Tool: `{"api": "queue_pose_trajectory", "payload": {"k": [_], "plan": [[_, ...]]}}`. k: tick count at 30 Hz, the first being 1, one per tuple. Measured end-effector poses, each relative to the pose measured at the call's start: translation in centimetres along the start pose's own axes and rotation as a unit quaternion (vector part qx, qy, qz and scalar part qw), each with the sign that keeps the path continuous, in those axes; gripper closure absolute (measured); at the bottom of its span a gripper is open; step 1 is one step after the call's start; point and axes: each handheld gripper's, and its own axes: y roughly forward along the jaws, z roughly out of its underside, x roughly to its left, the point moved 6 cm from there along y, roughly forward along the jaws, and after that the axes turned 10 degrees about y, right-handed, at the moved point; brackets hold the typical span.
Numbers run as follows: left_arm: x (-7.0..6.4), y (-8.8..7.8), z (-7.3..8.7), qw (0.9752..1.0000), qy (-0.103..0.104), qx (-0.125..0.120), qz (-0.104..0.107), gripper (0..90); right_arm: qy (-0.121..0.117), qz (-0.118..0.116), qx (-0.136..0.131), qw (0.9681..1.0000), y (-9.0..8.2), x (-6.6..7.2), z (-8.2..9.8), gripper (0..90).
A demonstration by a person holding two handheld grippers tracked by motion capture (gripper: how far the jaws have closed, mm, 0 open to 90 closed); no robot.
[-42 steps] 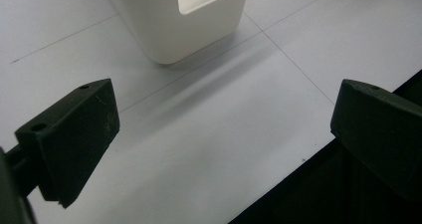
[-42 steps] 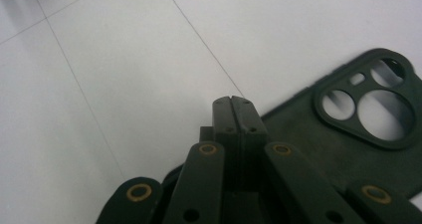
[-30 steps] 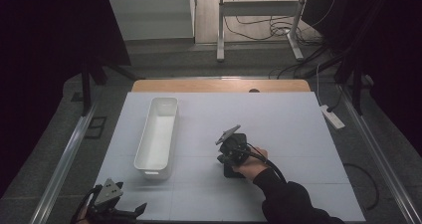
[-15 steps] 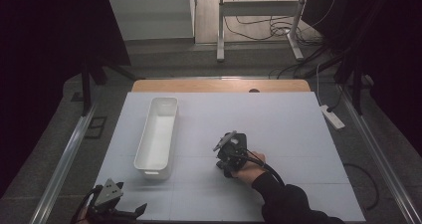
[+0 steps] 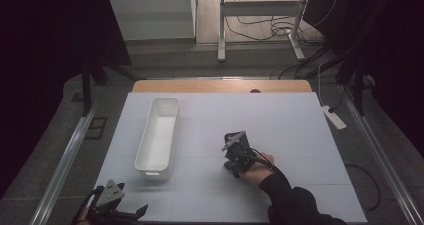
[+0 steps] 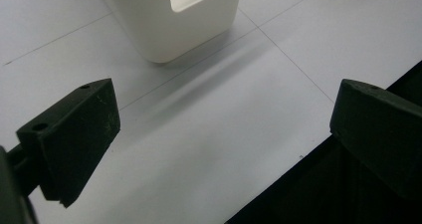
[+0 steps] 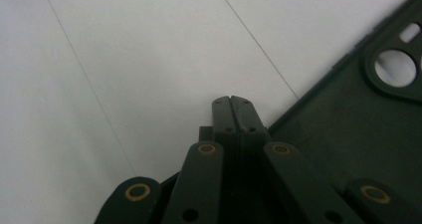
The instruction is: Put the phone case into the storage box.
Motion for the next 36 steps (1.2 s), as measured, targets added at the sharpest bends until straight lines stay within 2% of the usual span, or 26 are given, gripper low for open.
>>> {"api": "queue_pose_trajectory", "payload": {"k": [15,20,24,32,36], "plan": [[0.0,0.1,0.0,1.0000,0.003,0.003,0.000,0.3,0.027,0.006,-0.002,0.9996,-1.1,-2.5,1.1,89.8],[-0.1,0.1,0.0,1.0000,0.003,0.003,0.000,0.3,0.033,0.021,-0.004,0.9992,-1.4,-3.7,1.3,89.8],[-0.1,0.1,0.0,1.0000,0.003,0.004,0.001,0.4,0.042,0.023,-0.006,0.9988,-1.6,-4.3,1.5,89.9],[-0.1,0.1,0.0,1.0000,0.005,0.005,0.000,0.5,0.037,0.031,-0.001,0.9988,-1.7,-4.1,1.5,89.8],[-0.1,0.1,0.0,1.0000,0.006,0.006,0.001,0.6,0.030,0.029,-0.016,0.9990,-2.4,-3.6,1.1,87.6]]}}
